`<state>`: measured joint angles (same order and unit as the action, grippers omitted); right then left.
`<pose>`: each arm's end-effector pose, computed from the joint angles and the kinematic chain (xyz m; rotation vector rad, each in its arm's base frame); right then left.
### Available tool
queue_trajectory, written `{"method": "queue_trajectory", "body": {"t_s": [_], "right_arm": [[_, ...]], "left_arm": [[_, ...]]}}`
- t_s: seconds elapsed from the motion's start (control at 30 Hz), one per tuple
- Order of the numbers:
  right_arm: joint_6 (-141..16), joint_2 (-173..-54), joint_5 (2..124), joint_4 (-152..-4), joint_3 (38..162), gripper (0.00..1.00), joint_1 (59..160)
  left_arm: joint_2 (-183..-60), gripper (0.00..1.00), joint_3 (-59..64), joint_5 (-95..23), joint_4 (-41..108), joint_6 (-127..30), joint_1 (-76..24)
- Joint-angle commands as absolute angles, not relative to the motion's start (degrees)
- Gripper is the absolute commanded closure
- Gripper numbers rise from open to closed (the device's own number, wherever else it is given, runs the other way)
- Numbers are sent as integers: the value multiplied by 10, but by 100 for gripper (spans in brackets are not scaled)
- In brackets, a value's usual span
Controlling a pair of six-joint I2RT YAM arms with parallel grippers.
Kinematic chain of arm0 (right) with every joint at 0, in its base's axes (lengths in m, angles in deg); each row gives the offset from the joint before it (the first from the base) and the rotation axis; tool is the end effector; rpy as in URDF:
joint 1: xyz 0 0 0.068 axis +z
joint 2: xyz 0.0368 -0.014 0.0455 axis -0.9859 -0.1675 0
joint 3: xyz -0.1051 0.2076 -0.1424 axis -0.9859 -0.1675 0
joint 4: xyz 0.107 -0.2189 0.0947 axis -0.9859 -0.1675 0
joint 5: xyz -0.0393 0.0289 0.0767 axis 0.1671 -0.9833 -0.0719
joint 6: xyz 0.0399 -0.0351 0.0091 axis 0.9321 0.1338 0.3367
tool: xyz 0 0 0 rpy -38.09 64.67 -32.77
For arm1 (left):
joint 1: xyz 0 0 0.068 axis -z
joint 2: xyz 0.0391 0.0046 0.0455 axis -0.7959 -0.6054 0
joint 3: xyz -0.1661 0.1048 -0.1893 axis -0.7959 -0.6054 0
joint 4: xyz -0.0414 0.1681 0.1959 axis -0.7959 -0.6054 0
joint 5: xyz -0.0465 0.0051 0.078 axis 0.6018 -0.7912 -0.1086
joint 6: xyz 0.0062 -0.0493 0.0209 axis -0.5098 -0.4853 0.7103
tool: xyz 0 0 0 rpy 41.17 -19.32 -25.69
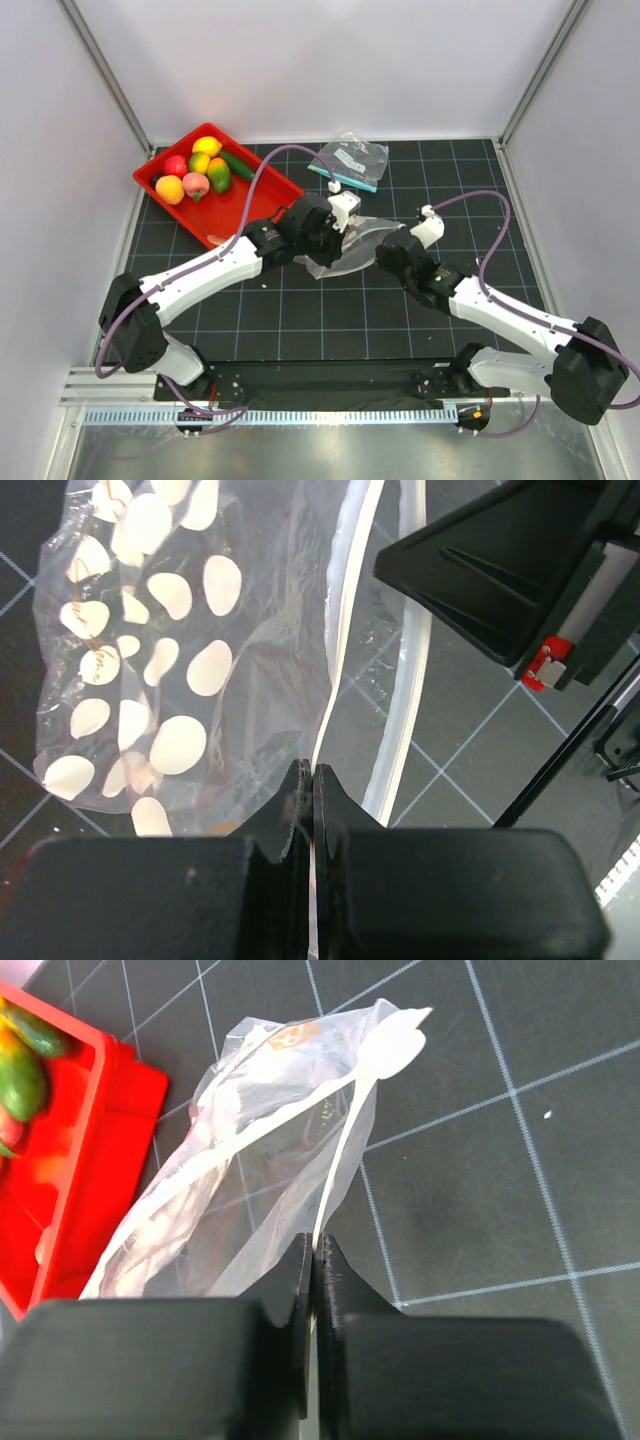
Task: Place the food in the zip-top bag and seal the zipper
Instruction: Open the zipper of the food storage bag at the center of the board.
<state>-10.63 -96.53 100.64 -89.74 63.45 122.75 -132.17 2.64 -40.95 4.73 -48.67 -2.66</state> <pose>0.1856 0.1451 0.2394 0.5882 2.0679 0.4537 0.2154 -0.2606 0.3028 0.8073 2.2245 -0.6146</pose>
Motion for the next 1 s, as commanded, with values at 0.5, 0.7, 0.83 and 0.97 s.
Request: {"method": "queue_trajectory", "body": {"t_s": [0.5, 0.7, 0.83, 0.97], "right_arm": [[-326, -1004, 980, -1189, 930, 99, 1229], [-337, -1020, 989, -1214, 959, 99, 1235], [-346, -1025, 993, -1235, 981, 99, 1238], [-365, -1035, 997, -1274, 1013, 99, 1240]], "left_arm": [[-1283, 33, 53, -360, 82, -516, -60], [-1296, 31, 78, -338, 85, -555, -58], [-1303, 33, 88, -343, 80, -579, -56], [-1330, 34, 120, -348, 63, -601, -41]]}}
